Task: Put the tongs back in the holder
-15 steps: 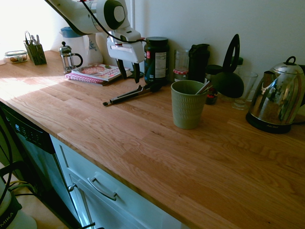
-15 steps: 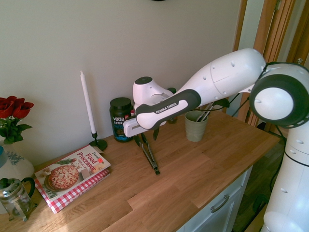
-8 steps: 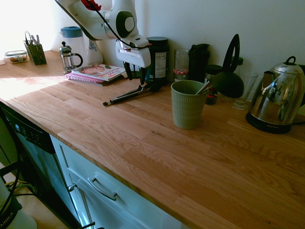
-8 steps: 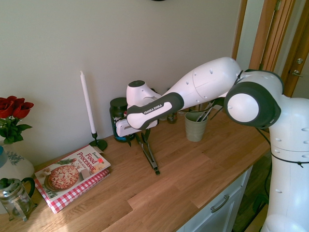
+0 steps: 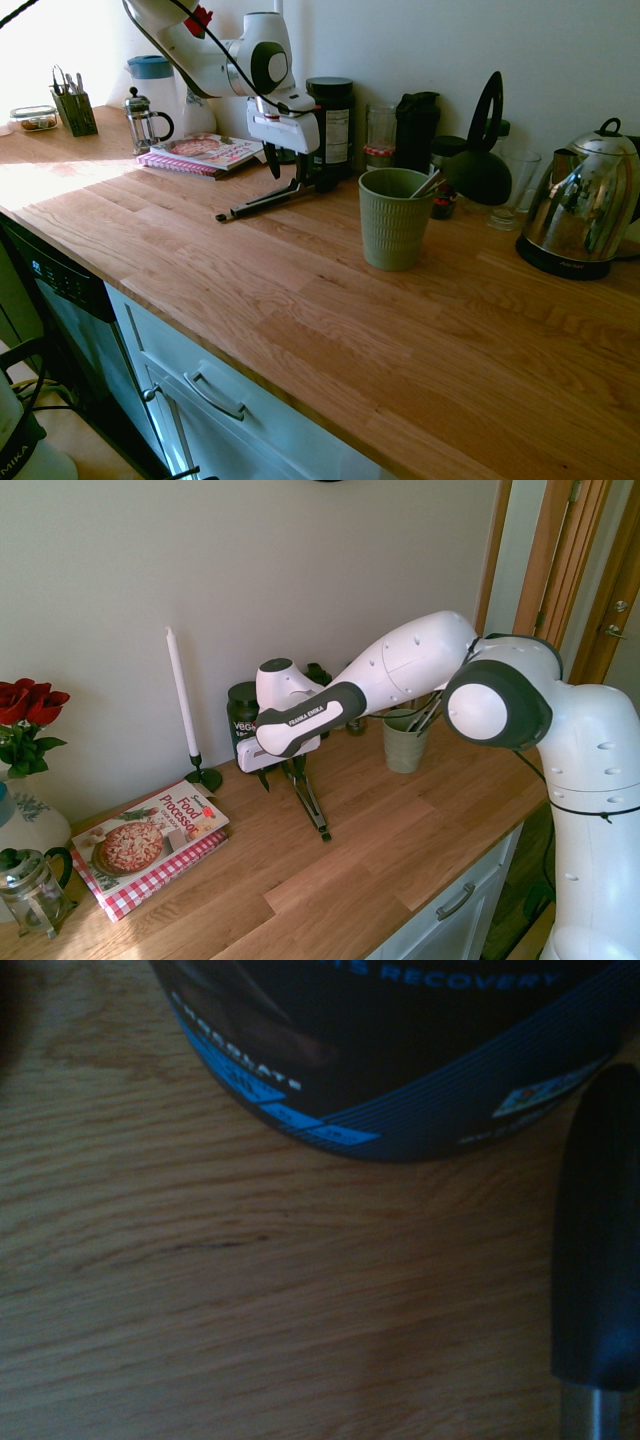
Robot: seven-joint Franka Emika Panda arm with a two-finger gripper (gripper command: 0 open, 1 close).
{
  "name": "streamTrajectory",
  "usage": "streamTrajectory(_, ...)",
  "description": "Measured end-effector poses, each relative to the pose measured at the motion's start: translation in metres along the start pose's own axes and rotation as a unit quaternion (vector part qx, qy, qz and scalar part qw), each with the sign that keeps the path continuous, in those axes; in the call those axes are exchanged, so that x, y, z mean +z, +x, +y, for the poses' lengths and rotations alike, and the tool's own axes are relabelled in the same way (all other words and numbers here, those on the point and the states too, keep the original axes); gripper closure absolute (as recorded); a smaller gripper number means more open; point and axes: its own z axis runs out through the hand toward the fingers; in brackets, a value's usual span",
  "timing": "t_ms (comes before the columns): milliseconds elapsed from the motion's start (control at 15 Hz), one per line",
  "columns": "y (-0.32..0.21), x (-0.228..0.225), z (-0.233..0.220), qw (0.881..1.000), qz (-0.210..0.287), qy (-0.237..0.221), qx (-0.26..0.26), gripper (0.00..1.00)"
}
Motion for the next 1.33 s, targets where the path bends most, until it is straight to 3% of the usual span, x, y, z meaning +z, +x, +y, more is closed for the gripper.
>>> streamTrajectory(1333,0.026,0.006,0.010,1.000,0.002,0.002,0.010,1.00)
